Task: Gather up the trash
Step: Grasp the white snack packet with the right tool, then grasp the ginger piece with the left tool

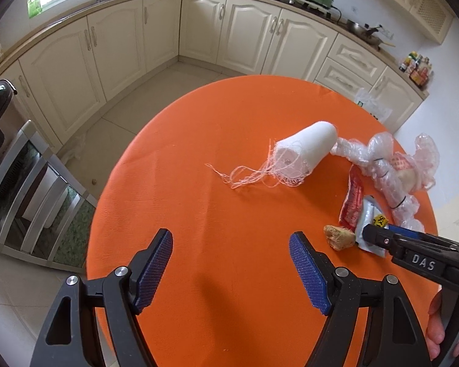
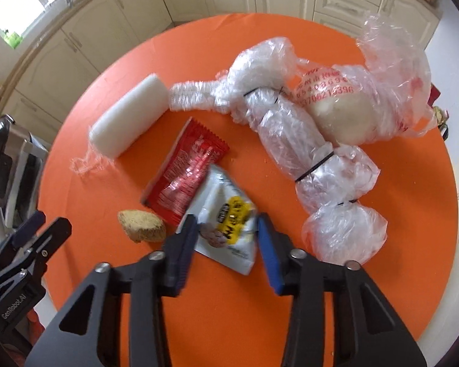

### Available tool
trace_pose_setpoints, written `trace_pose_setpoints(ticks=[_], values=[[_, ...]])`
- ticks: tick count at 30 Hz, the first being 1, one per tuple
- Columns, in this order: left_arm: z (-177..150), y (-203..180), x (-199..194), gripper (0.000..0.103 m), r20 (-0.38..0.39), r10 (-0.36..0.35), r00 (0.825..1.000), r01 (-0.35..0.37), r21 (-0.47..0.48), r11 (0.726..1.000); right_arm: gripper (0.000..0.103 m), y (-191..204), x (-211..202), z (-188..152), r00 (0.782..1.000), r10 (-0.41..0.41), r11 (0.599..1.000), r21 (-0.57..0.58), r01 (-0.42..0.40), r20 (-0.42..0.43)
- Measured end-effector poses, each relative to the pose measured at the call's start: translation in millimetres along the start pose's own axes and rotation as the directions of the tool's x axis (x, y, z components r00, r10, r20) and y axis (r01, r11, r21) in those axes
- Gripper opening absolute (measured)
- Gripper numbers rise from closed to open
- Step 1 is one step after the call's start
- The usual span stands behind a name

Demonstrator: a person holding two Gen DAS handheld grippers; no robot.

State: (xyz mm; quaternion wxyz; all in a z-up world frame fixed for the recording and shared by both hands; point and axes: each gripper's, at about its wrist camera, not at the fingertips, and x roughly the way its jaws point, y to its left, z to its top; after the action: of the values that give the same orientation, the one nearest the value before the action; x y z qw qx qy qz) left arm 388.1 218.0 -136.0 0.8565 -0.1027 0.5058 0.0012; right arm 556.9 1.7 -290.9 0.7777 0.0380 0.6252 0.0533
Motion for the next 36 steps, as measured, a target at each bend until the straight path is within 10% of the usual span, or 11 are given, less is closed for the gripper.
trace_pose_setpoints(ticks=[5, 20, 29, 36], values=[[3.5, -9.2, 3.1, 0.074, 0.002, -0.010, 1.000, 0.010, 0.017, 1.000, 0.013, -11.0, -0.6, -3.6, 0.999, 0.031, 0.999, 0.029, -0.031, 0.011], [1.0, -79.4, 40.4, 0.070, -0.056, -0.028, 0.998, 0.037, 0.155, 0.987, 0.012, -61.7, -10.3, -22.4, 0.991, 0.130, 0.988, 0.085, -0.132, 0.031], [-6.8, -113.2, 57.6, 0.023, -0.063, -0.067, 0.996, 0.080, 0.239, 0.968, 0.012, -67.2, -10.8, -25.9, 0.989, 0.141, 0.988, 0.063, -0.144, 0.043], [-8.7, -121.6, 57.8, 0.022, -0.046, -0.046, 0.998, 0.056, 0.256, 0.965, 0.012, -69.9, -9.9, -28.7, 0.987, 0.153, 0.985, 0.072, -0.156, 0.040]])
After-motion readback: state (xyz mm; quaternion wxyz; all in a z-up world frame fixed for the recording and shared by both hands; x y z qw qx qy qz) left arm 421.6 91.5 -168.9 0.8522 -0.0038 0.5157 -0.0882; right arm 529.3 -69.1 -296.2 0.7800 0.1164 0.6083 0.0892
